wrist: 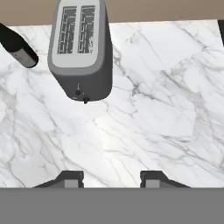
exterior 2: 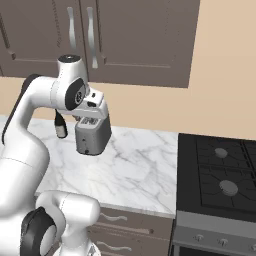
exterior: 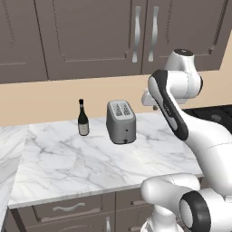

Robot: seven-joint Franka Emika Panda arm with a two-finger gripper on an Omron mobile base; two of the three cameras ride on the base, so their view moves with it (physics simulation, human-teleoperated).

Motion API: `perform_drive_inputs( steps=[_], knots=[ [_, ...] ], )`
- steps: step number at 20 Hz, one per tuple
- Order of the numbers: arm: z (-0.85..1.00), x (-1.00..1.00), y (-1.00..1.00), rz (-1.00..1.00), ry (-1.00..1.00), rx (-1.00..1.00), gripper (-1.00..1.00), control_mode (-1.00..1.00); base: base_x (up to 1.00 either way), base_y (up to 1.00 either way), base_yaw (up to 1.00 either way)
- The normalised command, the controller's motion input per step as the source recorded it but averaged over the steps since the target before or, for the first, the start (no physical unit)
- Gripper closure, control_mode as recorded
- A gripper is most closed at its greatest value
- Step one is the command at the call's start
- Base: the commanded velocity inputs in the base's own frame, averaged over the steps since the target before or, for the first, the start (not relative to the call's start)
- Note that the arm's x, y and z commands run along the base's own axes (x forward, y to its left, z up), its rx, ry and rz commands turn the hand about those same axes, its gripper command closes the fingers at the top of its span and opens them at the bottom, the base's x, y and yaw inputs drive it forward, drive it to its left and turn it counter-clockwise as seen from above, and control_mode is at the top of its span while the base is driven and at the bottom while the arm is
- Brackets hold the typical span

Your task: Pick the bar soap and bar soap from the cabinet and place them on the counter.

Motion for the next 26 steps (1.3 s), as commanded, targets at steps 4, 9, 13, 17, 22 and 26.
perform_drive_inputs(
  steps=[4, 9, 13, 17, 22, 26],
  knots=[
    [0.03, -0.14, 0.00, 0.00, -0.03, 0.00, -1.00, -1.00, 0.00, 0.00, 0.00],
    [0.22, -0.15, 0.00, 0.00, -0.11, -0.02, -1.00, -1.00, 0.00, 0.00, 0.00],
    [0.33, -0.12, -0.01, 0.00, -0.19, -0.06, -1.00, -1.00, 0.00, 0.00, 0.00],
    [0.44, -0.10, -0.01, 0.00, -0.22, -0.08, -1.00, -1.00, 0.00, 0.00, 0.00],
    [0.49, -0.01, -0.03, 0.00, -0.17, -0.08, -1.00, -1.00, 0.00, 0.00, 0.00],
    [0.51, 0.00, -0.04, 0.00, -0.10, -0.03, -1.00, -1.00, 0.00, 0.00, 0.00]
  ],
)
